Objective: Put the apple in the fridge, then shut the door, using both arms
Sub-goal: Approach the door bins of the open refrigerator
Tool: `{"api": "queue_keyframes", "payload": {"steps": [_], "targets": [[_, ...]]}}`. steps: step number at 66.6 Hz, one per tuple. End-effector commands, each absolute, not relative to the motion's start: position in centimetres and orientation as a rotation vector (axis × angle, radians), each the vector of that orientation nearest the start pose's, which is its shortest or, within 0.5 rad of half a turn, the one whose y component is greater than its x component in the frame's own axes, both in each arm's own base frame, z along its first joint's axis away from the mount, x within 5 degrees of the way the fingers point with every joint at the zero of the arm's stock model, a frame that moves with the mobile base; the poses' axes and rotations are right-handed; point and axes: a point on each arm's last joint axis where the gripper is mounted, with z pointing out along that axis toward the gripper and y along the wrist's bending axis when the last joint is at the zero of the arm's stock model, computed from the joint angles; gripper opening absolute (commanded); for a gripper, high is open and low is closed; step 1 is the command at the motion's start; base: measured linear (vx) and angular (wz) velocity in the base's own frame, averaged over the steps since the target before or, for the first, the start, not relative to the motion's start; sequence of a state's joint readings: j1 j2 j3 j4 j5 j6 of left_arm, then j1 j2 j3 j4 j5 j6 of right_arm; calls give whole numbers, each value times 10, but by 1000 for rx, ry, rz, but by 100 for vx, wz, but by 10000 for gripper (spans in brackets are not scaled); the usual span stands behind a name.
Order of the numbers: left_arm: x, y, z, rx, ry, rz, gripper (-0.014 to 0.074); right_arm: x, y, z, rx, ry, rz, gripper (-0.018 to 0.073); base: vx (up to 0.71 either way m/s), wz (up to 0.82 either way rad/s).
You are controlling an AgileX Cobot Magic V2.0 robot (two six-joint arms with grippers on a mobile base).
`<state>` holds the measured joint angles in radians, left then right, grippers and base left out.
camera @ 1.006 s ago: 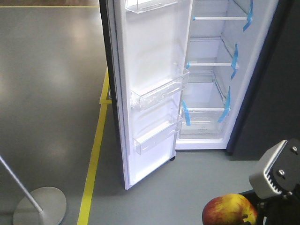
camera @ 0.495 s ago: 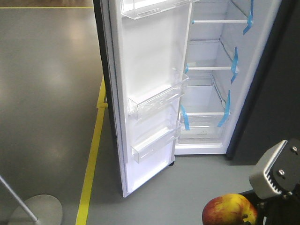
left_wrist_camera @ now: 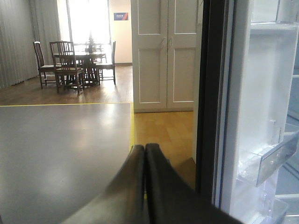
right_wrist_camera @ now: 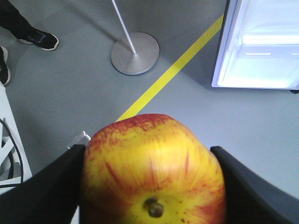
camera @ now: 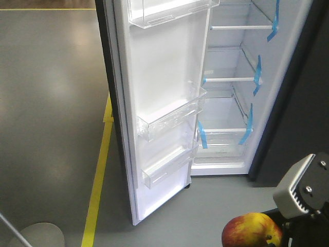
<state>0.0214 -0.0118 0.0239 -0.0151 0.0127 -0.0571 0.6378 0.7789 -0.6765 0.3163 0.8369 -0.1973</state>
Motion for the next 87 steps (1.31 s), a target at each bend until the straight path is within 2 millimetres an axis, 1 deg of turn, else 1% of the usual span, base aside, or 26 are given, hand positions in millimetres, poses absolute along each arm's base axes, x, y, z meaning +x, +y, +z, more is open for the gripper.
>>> {"api": "queue_keyframes", "payload": {"steps": [1, 87], "targets": [[53, 1, 218, -75, 1399, -52, -6, 100, 101, 316, -820, 2206, 604, 167, 8, -1], [53, 1, 218, -75, 1399, -52, -6, 100, 101, 316, -820, 2206, 604, 167, 8, 0]]}}
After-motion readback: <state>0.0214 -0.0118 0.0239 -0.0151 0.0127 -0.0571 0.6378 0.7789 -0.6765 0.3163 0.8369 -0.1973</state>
